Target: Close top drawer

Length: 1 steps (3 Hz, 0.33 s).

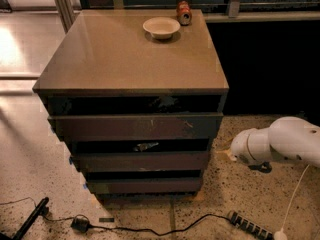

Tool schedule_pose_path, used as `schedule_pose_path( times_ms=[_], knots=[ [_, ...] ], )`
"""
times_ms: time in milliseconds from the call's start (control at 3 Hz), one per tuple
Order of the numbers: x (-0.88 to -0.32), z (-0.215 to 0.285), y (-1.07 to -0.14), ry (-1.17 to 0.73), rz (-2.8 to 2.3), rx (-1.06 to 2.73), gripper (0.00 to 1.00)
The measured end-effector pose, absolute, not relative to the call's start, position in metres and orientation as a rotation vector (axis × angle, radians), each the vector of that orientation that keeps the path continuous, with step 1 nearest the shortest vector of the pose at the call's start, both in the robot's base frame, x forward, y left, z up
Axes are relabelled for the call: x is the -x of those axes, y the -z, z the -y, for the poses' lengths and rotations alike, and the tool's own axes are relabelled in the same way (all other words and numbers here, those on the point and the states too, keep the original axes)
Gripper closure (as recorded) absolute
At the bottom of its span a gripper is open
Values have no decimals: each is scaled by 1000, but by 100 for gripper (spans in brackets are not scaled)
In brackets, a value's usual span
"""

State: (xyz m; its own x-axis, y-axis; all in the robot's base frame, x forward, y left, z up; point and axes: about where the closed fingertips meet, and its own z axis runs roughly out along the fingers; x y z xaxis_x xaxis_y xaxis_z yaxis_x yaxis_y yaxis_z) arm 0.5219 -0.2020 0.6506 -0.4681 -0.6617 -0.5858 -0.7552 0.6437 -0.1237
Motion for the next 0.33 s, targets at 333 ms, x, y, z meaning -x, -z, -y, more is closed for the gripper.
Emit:
schedule_pose_path(
  times_ms=[333],
  knots=[
    [-522,202,-651,-202,-2258,1099,79]
  ],
)
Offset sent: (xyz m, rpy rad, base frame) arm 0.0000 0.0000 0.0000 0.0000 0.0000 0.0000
